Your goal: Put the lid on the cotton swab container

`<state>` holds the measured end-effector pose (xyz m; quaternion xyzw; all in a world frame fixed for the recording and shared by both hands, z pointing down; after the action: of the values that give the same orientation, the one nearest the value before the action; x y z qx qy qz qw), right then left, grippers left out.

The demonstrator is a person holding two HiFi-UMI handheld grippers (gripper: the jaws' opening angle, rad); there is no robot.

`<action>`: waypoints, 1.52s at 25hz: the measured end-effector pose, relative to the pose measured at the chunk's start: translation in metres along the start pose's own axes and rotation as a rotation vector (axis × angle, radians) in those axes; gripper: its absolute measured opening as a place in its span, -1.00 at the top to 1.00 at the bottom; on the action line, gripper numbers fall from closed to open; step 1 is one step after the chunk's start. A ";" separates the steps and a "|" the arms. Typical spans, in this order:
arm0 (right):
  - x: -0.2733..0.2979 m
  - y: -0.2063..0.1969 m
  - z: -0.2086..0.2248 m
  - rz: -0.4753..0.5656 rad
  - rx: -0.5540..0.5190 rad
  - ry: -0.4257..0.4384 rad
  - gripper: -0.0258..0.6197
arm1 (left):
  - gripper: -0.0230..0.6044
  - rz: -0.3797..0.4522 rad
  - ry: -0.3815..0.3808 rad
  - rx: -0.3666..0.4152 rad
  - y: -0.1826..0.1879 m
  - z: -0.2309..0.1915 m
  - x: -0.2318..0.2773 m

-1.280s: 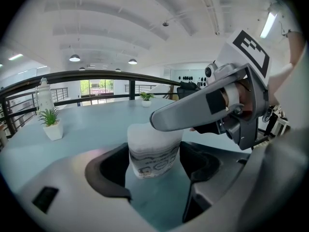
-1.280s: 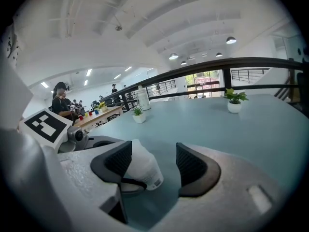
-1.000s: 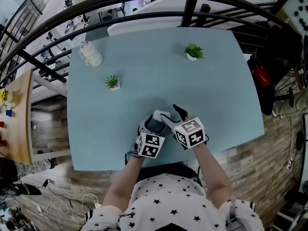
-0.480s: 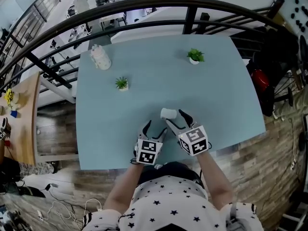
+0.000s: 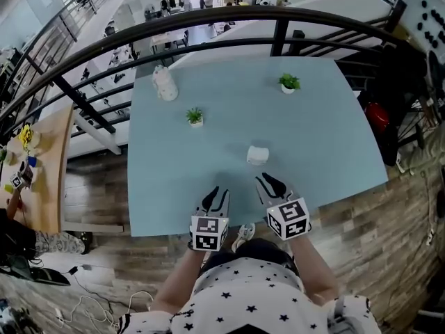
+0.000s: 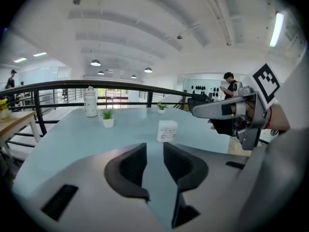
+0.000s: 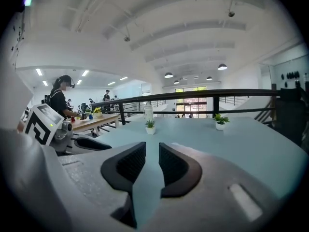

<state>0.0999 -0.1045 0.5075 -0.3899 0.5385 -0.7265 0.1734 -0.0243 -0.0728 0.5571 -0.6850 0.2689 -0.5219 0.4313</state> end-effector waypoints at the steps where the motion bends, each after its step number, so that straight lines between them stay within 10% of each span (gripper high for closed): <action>1: -0.005 -0.001 -0.009 0.010 0.002 -0.006 0.66 | 0.62 0.010 0.001 -0.005 -0.002 -0.003 -0.010; 38: -0.136 -0.037 -0.194 0.073 -0.020 0.174 0.90 | 0.90 0.123 0.018 -0.074 -0.049 0.029 -0.229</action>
<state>0.0462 0.1258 0.4668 -0.3071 0.5728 -0.7454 0.1484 -0.0722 0.1471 0.4874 -0.6778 0.3335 -0.4903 0.4347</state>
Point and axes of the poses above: the fingertips, and each gripper's own axes: x forward along the fingers, z to its right, y out of its top, the point moved 2 cm from there along -x, backward along the fingers, and after that the axes turned 3 degrees about y, right-handed, at the moved point
